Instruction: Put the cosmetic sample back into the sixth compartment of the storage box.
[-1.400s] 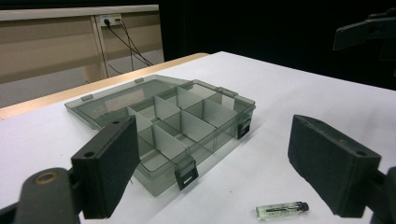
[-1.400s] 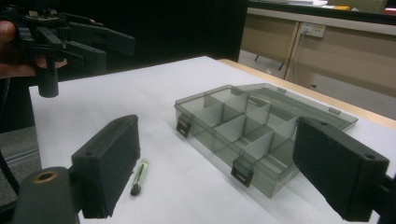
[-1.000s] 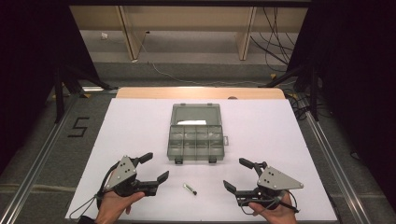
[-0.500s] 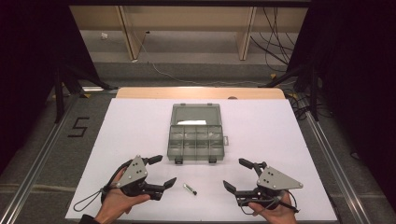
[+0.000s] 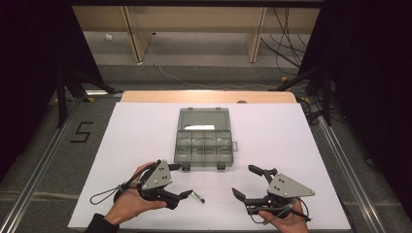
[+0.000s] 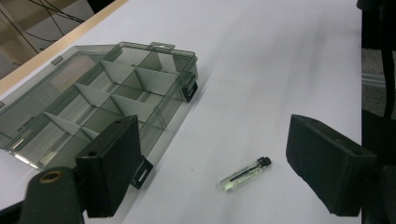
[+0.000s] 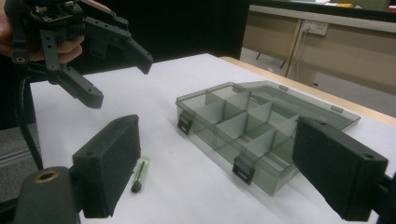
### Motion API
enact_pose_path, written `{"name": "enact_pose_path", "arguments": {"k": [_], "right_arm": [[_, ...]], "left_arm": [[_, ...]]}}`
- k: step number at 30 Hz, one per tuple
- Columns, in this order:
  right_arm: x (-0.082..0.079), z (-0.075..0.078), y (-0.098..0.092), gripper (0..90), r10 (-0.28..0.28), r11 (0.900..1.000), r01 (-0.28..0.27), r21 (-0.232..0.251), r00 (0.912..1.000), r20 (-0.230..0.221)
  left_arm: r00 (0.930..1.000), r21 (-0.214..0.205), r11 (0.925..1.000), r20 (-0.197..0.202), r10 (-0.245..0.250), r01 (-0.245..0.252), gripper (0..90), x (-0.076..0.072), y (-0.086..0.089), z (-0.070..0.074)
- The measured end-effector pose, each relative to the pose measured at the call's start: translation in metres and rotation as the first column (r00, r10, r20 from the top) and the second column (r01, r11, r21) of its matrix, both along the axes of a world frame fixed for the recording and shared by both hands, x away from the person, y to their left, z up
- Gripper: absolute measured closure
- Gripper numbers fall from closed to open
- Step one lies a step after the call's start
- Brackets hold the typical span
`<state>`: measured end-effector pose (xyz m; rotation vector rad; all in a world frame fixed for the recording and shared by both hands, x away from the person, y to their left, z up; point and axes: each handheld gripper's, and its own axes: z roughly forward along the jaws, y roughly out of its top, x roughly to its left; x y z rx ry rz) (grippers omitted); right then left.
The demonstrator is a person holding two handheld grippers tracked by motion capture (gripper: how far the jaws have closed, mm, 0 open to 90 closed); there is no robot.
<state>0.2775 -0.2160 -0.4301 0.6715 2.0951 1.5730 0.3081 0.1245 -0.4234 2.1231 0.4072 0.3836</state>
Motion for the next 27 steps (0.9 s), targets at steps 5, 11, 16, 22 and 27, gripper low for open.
{"name": "enact_pose_path", "arguments": {"k": [5,11,16,22,27], "right_arm": [[0.000,0.000,0.001,16.5,0.002,1.0000,-0.002,0.002,1.0000,0.001],[0.000,-0.001,0.001,16.5,0.003,1.0000,-0.003,0.008,1.0000,0.000],[0.000,-0.001,0.001,16.5,0.003,0.9999,-0.003,0.011,1.0000,0.002],[-0.001,-0.001,0.001,16.6,-0.006,0.9999,0.006,0.010,1.0000,0.007],[0.000,-0.001,0.002,16.6,0.009,0.9998,-0.009,0.015,0.9999,0.012]], "left_arm": [[0.9990,0.070,0.9966,-0.003,-0.044,0.044,19.0,0.004,-0.009,0.001],[0.9951,0.144,0.9847,-0.001,-0.099,0.098,19.8,0.008,-0.019,0.003],[0.9910,0.196,0.9714,-0.011,-0.134,0.133,20.1,0.009,-0.028,0.003],[0.9786,0.297,0.9325,-0.042,-0.202,0.205,22.5,0.013,-0.039,0.000],[0.9697,0.370,0.8967,-0.068,-0.235,0.243,23.1,0.016,-0.048,-0.001]]}}
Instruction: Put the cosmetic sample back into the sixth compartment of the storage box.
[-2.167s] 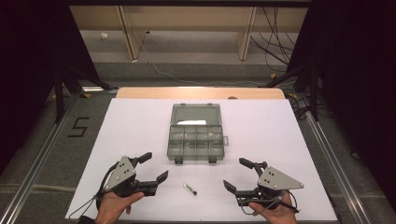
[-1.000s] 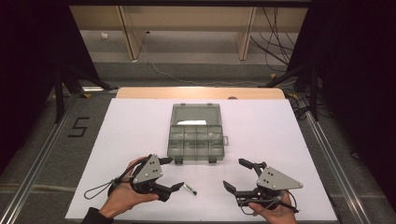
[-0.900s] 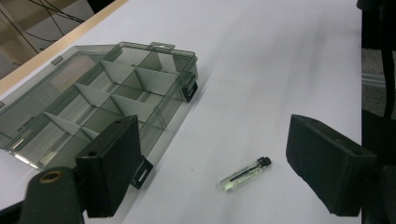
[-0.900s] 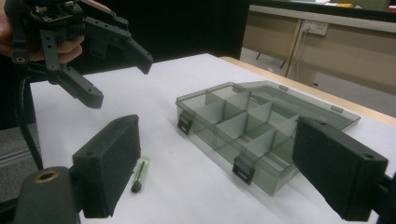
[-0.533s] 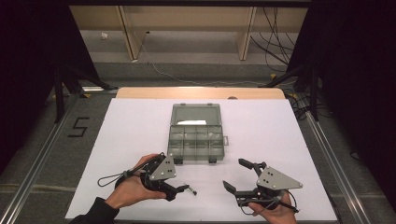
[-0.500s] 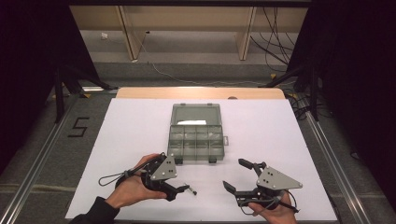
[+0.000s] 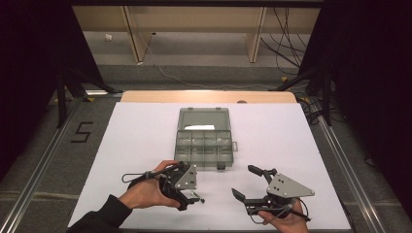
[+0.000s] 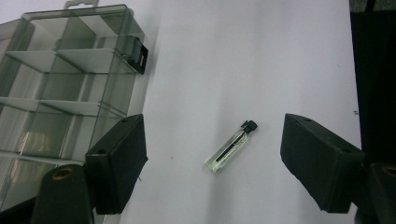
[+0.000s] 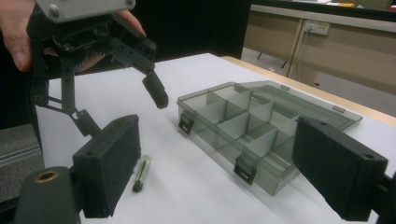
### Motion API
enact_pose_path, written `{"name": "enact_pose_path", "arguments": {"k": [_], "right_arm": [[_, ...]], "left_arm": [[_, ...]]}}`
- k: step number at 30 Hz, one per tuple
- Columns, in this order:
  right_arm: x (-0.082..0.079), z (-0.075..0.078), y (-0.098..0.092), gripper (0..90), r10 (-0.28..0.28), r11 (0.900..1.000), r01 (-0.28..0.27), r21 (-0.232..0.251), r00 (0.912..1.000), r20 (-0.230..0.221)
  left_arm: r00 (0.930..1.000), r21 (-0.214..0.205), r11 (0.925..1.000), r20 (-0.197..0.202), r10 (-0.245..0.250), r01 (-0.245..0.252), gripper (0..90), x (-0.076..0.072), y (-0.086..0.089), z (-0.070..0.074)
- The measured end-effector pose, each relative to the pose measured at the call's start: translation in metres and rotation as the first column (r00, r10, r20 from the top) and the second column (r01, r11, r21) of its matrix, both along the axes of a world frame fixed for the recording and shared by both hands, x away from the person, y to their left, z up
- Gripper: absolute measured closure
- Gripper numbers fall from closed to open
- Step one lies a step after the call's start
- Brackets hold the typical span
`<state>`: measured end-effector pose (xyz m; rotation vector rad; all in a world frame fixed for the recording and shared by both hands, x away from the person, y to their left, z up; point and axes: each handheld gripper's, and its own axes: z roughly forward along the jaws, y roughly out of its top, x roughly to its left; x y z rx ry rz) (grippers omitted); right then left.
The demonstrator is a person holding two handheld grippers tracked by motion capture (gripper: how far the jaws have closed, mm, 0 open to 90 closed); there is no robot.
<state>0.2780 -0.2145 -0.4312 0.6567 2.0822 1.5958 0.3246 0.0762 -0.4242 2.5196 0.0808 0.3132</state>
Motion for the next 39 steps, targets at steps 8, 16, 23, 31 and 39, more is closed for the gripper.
{"name": "enact_pose_path", "arguments": {"k": [8,16,23,31,39], "right_arm": [[0.000,0.000,0.000,16.6,0.000,1.0000,0.000,-0.001,1.0000,-0.001],[-0.001,0.000,0.000,16.6,-0.006,1.0000,0.006,-0.007,1.0000,-0.003],[-0.001,0.000,0.000,16.6,-0.004,1.0000,0.004,-0.007,1.0000,-0.001],[0.000,0.000,0.000,16.7,0.001,1.0000,-0.001,0.000,1.0000,-0.002],[0.000,0.000,0.000,16.7,0.003,1.0000,-0.003,0.000,1.0000,0.002]], "left_arm": [[0.9982,0.096,0.9937,-0.014,-0.058,0.059,24.1,0.006,-0.012,-0.005],[0.9921,0.181,0.9753,-0.020,-0.124,0.126,26.6,0.007,-0.022,-0.009],[0.9861,0.226,0.9599,-0.050,-0.158,0.166,33.1,0.009,-0.032,-0.017],[0.9641,0.344,0.9018,-0.049,-0.261,0.262,40.0,0.012,-0.041,-0.020],[0.9564,0.361,0.8875,-0.057,-0.286,0.287,44.7,0.013,-0.047,-0.024]]}}
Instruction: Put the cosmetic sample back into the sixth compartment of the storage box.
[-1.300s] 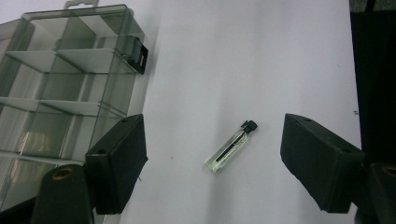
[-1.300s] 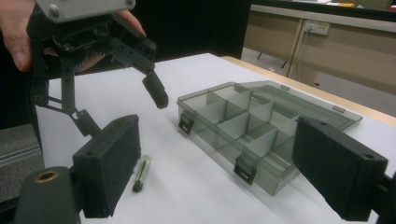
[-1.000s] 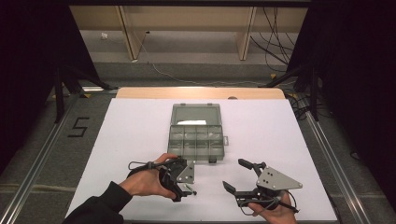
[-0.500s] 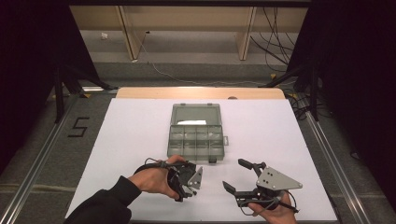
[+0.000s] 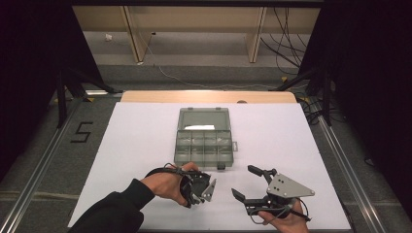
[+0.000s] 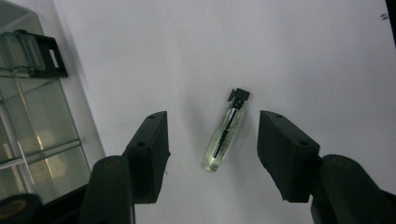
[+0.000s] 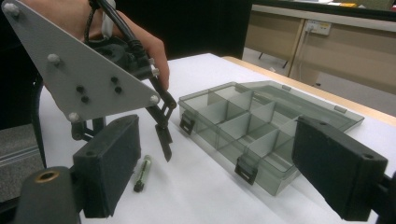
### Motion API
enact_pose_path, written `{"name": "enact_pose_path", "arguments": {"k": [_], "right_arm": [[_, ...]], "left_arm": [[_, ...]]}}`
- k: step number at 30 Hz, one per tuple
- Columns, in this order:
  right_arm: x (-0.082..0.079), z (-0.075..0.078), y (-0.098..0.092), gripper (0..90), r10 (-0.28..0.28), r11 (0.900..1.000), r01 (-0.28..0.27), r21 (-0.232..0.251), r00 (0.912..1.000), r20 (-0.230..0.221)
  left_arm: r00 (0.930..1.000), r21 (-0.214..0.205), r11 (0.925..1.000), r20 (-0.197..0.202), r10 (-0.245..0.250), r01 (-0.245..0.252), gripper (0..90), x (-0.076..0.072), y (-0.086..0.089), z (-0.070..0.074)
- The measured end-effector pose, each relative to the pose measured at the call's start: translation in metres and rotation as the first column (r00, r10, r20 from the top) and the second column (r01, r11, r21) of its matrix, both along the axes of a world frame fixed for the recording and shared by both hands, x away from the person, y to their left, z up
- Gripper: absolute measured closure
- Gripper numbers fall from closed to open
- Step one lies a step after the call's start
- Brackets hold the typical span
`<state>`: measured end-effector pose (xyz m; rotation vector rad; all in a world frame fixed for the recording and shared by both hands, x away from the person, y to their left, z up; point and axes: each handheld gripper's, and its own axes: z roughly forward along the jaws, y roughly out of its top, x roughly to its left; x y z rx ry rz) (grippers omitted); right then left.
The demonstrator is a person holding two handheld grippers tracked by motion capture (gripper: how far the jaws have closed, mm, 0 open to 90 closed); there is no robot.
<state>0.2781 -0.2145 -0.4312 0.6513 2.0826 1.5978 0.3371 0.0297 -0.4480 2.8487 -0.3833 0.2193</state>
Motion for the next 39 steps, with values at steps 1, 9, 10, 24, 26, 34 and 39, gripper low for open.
{"name": "enact_pose_path", "arguments": {"k": [1,9,10,24,26,34,39], "right_arm": [[0.000,0.000,0.000,16.7,0.000,1.0000,0.000,0.000,1.0000,0.000],[0.000,0.000,0.000,16.7,0.000,1.0000,0.000,-0.001,1.0000,-0.001],[0.000,0.000,0.000,16.7,0.000,1.0000,0.000,-0.001,1.0000,0.001],[0.000,0.000,0.000,16.8,0.000,1.0000,0.000,0.000,1.0000,0.001],[0.000,0.000,0.000,16.8,0.000,1.0000,0.000,-0.001,1.0000,0.000],[0.000,0.000,0.000,16.8,0.000,1.0000,0.000,-0.001,1.0000,-0.004],[-0.001,0.000,0.000,16.8,-0.005,1.0000,0.005,-0.007,1.0000,-0.006]], "left_arm": [[0.9999,0.006,0.9999,0.003,-0.012,0.012,45.9,0.000,0.000,0.000],[0.9975,0.053,0.9964,0.022,-0.067,0.066,52.2,0.002,0.000,0.000],[0.9983,0.037,0.9977,0.014,-0.057,0.056,53.2,0.001,0.000,-0.002],[0.9962,0.087,0.9924,0.003,-0.087,0.087,61.1,0.006,-0.002,-0.005],[0.9973,0.071,0.9947,-0.011,-0.073,0.074,62.3,0.005,-0.002,-0.006],[0.9955,0.088,0.9917,-0.023,-0.092,0.094,68.0,0.007,-0.003,-0.009],[0.9929,0.106,0.9878,-0.045,-0.110,0.114,74.5,0.007,-0.004,-0.010]]}}
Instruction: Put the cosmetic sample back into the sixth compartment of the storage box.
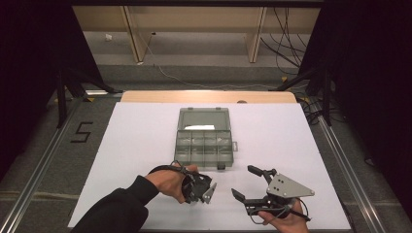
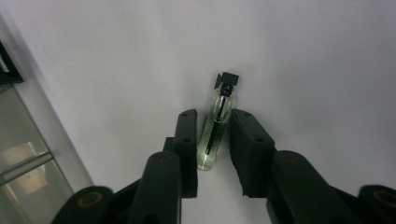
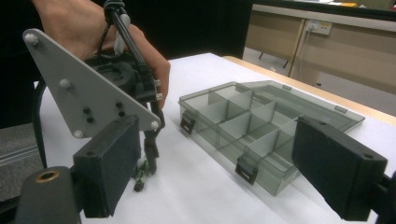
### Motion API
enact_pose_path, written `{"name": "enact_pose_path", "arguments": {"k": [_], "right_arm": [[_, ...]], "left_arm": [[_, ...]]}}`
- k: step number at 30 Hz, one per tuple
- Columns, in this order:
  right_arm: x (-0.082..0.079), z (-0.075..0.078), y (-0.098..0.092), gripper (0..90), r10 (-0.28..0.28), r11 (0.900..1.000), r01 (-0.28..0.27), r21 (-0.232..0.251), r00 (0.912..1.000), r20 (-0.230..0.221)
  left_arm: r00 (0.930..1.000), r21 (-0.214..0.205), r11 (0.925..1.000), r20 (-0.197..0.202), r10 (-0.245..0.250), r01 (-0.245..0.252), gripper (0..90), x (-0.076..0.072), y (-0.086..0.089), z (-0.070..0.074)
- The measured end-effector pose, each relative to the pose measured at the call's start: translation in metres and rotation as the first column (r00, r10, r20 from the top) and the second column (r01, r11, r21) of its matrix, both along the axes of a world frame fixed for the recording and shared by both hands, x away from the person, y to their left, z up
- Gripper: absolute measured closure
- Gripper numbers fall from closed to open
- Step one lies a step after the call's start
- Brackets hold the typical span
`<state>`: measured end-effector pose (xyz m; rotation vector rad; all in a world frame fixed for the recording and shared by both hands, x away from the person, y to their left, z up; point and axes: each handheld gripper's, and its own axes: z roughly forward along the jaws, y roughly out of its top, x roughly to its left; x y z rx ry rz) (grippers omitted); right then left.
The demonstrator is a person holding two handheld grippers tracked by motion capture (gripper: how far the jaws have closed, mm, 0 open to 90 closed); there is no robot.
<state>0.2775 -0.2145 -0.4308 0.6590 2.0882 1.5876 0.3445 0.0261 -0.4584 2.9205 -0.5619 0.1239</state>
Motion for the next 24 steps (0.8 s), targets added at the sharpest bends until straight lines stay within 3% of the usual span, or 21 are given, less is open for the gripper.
{"name": "enact_pose_path", "arguments": {"k": [3,13,24], "right_arm": [[0.0005,-0.0003,0.0001,16.9,0.006,1.0000,-0.006,0.006,1.0000,0.001],[0.0005,-0.0003,0.0002,16.8,0.006,1.0000,-0.006,0.006,1.0000,0.001],[0.0003,-0.0004,0.0004,16.8,0.006,1.0000,-0.006,0.005,1.0000,-0.002]], "left_arm": [[0.9997,0.009,0.9997,0.004,-0.022,0.022,79.9,-0.0009,-0.0003,0.0000],[0.9998,-0.001,0.9998,0.002,-0.020,0.020,80.6,-0.0011,-0.0004,0.0010],[0.9993,-0.023,0.9990,0.001,0.038,-0.038,80.6,0.0005,0.0031,0.0075]]}}
